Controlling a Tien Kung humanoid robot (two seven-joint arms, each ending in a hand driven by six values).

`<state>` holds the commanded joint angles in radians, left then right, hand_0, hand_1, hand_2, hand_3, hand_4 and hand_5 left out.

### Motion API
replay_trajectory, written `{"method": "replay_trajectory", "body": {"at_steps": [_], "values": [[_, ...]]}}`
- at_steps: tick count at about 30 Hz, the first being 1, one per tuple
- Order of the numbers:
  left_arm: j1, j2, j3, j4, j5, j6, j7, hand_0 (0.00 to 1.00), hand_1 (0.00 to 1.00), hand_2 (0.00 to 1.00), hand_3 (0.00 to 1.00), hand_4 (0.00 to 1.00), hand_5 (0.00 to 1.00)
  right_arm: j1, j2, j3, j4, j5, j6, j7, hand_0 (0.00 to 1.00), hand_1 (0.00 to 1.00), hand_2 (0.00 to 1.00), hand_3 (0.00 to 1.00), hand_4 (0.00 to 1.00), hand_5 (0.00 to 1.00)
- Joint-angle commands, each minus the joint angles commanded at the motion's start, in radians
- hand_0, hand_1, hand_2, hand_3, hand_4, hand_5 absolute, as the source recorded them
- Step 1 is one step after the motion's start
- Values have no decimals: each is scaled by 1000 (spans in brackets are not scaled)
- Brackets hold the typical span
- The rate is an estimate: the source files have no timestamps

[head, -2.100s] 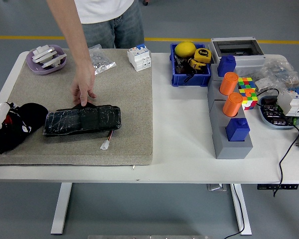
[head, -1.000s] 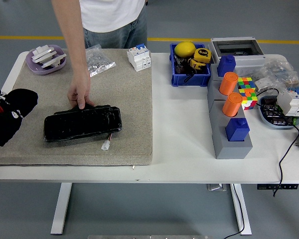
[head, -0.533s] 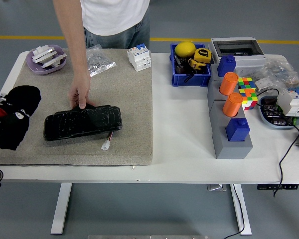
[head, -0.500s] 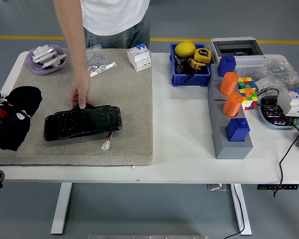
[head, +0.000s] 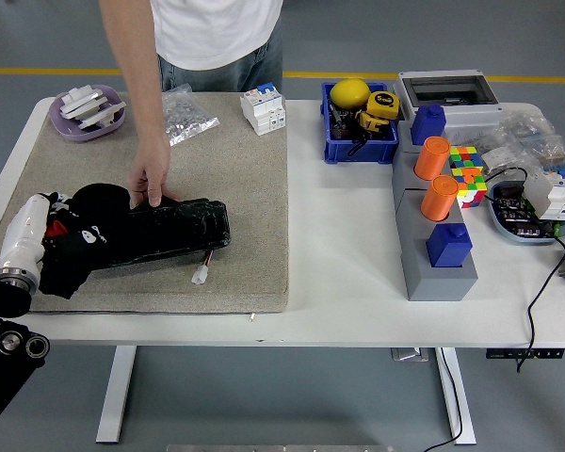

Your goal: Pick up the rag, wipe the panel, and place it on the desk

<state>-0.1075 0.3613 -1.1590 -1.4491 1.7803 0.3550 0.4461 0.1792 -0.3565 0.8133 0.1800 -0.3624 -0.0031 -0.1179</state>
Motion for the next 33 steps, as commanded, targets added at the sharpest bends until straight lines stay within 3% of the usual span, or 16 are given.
{"method": "replay_trajectory", "body": {"at_steps": [9, 33], "values": [[-79, 1, 125, 20, -14, -7, 21, 168, 88, 462, 415, 180, 2, 1, -3, -10, 0, 7, 1, 1, 714, 261, 629, 629, 998, 583], [-257, -66, 380, 53, -14, -32, 56, 170, 91, 467, 421, 176, 2, 7, -11, -37, 0, 16, 4, 3, 715, 261, 629, 631, 998, 587]]}}
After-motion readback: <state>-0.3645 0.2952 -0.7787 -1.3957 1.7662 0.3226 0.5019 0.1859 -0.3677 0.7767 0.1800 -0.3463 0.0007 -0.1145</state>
